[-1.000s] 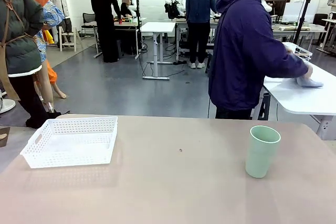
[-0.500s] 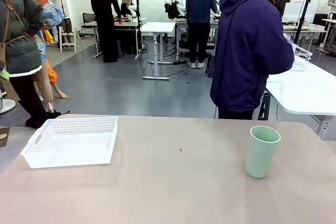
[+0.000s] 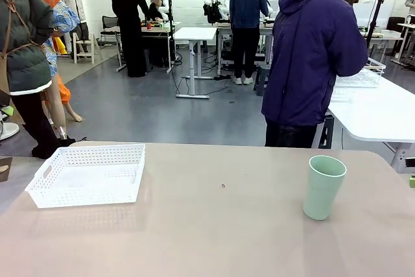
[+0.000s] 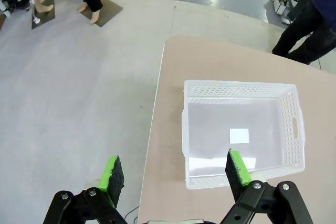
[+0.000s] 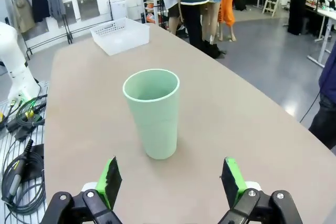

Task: Clean and organize the cups into the basket.
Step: Pick up the Organizing basket and move it to the center of the table, then pick up the Reusable plastic cup from the right side of the table and place it inside the Organizing basket.

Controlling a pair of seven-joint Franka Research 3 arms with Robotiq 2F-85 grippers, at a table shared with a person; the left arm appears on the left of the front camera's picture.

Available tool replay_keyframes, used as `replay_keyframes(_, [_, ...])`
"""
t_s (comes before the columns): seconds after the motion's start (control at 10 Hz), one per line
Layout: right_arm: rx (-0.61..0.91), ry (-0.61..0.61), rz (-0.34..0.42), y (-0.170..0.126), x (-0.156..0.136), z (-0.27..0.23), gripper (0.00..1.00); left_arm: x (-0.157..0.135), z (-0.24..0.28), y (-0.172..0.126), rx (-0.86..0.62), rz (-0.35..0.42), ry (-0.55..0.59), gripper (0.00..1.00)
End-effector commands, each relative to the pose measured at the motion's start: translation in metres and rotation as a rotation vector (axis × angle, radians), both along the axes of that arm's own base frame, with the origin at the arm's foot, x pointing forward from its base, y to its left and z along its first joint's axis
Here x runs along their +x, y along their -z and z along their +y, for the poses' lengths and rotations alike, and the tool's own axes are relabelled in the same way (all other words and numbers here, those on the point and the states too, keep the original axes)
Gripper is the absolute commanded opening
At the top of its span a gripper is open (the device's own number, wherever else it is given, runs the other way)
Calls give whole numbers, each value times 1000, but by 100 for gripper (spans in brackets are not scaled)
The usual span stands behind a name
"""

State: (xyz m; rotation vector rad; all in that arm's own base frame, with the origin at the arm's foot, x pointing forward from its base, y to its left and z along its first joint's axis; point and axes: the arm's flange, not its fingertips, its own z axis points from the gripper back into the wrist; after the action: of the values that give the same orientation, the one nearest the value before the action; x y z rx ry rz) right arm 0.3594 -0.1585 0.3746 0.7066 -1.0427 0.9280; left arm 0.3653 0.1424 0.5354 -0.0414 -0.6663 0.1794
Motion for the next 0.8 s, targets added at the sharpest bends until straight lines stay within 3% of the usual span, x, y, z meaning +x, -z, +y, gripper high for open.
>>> replay_keyframes(0.0, [21,18,-15,-3,-2,-5,100,0,-3,-4,3,-10,3,100])
replay_keyframes(0.3, [21,18,-15,-3,-2,-5,100,0,-1,-3,1,-7,14,100])
replay_keyframes(0.5, [5,-1,-20,4,1,3,100,32,-11,12,122,153,-32,100])
replay_keyframes(0.7, [-17,12,-60,8,3,12,100,50,-10,19,199,225,-78,100])
